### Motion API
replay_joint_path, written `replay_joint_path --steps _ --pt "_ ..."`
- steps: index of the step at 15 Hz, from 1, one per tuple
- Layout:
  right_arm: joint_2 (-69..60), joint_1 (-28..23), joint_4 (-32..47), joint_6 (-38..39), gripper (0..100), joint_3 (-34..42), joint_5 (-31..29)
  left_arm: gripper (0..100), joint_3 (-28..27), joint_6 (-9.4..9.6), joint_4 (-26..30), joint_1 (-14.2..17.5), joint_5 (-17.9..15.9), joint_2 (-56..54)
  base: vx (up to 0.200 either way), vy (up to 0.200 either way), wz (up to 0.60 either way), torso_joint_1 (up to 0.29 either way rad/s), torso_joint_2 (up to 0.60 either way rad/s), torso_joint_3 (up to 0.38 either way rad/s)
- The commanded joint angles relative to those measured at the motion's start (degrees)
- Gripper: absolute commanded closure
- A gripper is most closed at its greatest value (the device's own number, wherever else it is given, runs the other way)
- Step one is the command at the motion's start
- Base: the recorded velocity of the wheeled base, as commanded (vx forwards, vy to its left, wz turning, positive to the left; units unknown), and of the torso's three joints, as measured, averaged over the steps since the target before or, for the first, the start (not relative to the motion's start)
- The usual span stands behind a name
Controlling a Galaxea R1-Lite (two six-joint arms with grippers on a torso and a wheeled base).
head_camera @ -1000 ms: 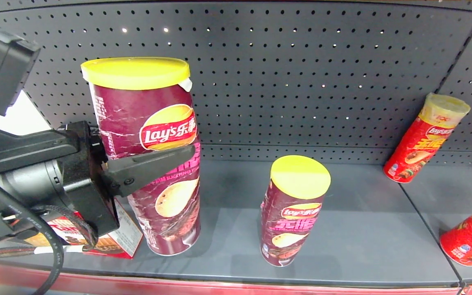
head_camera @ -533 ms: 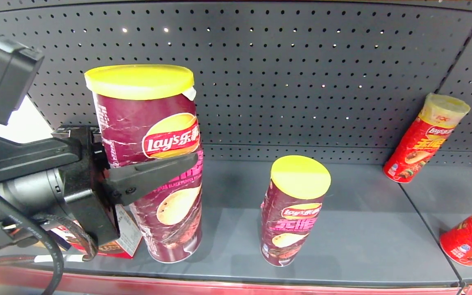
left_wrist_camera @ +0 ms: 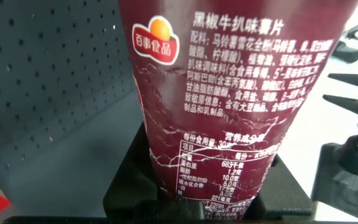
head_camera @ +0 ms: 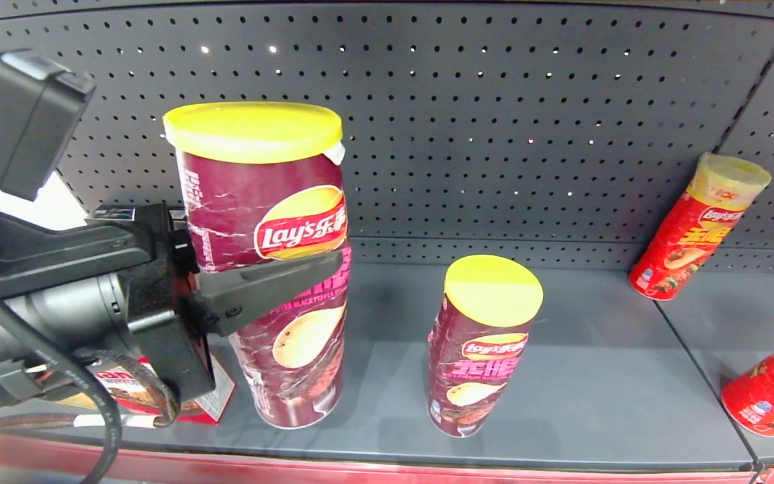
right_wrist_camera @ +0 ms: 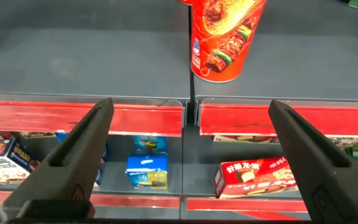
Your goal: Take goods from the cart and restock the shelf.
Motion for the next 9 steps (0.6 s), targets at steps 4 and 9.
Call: replay_joint_path --steps 4,9 --pt "0.0 0.0 0.02 -0.06 0 0.09 0.0 100 -4.45 2.02 -3.63 1.27 -0.34 8.16 0.0 0.0 0.0 0.0 0.0 0.0" --pt "0.0 0.0 0.02 -0.06 0 0.01 0.0 100 -9.19 1.41 -6.27 6.19 -4.47 17.48 0.0 0.0 0.0 0.0 0.0 0.0"
